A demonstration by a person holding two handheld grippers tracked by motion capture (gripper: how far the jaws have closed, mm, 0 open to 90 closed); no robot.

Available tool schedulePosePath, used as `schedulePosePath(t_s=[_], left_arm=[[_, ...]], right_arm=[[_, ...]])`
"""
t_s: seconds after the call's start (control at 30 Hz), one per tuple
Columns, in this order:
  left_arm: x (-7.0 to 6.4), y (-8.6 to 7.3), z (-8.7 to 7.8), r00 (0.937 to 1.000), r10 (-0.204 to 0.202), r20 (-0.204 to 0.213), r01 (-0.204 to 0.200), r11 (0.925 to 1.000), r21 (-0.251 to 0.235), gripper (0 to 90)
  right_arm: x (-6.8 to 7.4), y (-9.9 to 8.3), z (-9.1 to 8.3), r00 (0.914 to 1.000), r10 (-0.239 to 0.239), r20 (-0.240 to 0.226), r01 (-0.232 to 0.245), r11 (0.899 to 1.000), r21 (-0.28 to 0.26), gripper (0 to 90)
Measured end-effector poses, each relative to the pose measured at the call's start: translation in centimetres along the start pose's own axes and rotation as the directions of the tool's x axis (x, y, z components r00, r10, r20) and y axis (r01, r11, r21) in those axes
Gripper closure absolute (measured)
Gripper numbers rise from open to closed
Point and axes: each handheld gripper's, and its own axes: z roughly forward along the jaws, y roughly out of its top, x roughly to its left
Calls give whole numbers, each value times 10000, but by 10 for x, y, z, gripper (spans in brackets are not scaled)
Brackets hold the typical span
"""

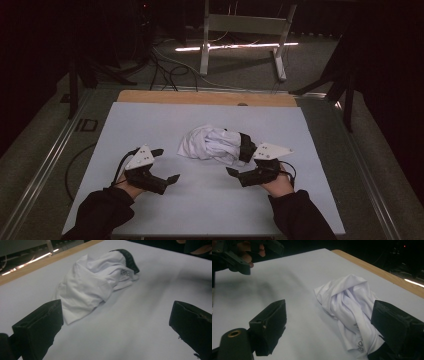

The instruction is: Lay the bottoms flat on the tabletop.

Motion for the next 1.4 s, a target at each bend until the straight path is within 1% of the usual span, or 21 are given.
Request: schedulePosePath(t_s=[0.1,0.17,0.23,0.27,0.37,0.4,0.43,0.47,0.5,0.53,0.57,0.67,0.8,0.97,1.07,1.1,1.23,1.27,1.33,1.37,1.4], left_arm=[[3,-1,9,9996,-290,72,286,9986,441,6],[4,-2,16,9996,-270,-105,276,9982,525,33],[6,-3,22,9998,-169,-125,176,9978,642,46],[8,-4,25,9995,-45,-321,68,9975,700,46],[14,-5,34,9983,34,-581,17,9962,870,70],[16,-6,36,9985,13,-540,37,9958,919,81],[19,-6,39,9980,92,-619,-24,9942,1079,96],[19,-6,39,9980,92,-619,-24,9942,1079,97],[23,-7,45,9976,152,-673,-62,9912,1319,97],[25,-8,48,9973,179,-714,-76,9898,1420,129],[27,-8,51,9972,172,-729,-60,9885,1511,140],[31,-10,61,9969,186,-768,-43,9832,1825,159],[37,-13,72,9959,50,-908,147,9767,2142,187],[48,-19,83,9922,-289,-1211,577,9688,2411,233],[54,-21,87,9898,-453,-1348,781,9653,2492,270],[56,-21,88,9898,-501,-1334,832,9631,2559,280],[59,-21,94,9892,-354,-1423,731,9603,2693,311],[60,-21,96,9892,-398,-1408,771,9596,2706,313],[60,-20,99,9901,-304,-1370,686,9564,2839,337],[60,-20,101,9904,-316,-1343,694,9554,2871,347],[61,-19,102,9908,-384,-1300,748,9547,2881,362]], right_arm=[[0,0,11,10000,-31,-4,31,9998,175,134],[2,0,21,10000,-17,-46,19,9993,364,135],[3,-1,28,10000,-19,12,18,9992,407,154],[3,-1,31,10000,-48,0,48,9992,399,160],[3,-1,41,9999,-131,72,129,9992,377,217],[3,-1,44,9999,-93,106,89,9993,371,247],[2,-1,48,9998,-137,160,130,9988,469,254],[2,-1,48,9998,-137,160,130,9988,469,254],[1,0,51,9995,-175,253,161,9984,549,282],[-1,0,58,9995,-71,308,52,9980,622,302],[-1,0,61,9993,-86,368,64,9983,582,315],[-3,-1,69,9986,-169,505,127,9966,812,346],[-6,0,80,9976,-223,656,154,9944,1044,378],[-11,-4,94,9957,-338,868,214,9898,1408,416],[-13,-7,101,9906,-351,1325,119,9851,1715,448],[-14,-9,103,9896,-370,1390,115,9836,1800,453],[-17,-13,109,9857,-383,1640,43,9792,2027,566],[-18,-14,110,9860,-343,1632,-7,9778,2097,610],[-20,-16,112,9878,-185,1545,-157,9760,2172,712],[-22,-16,112,9884,-239,1497,-105,9742,2253,758],[-22,-16,112,9891,-147,1465,-201,9722,2335,820]])
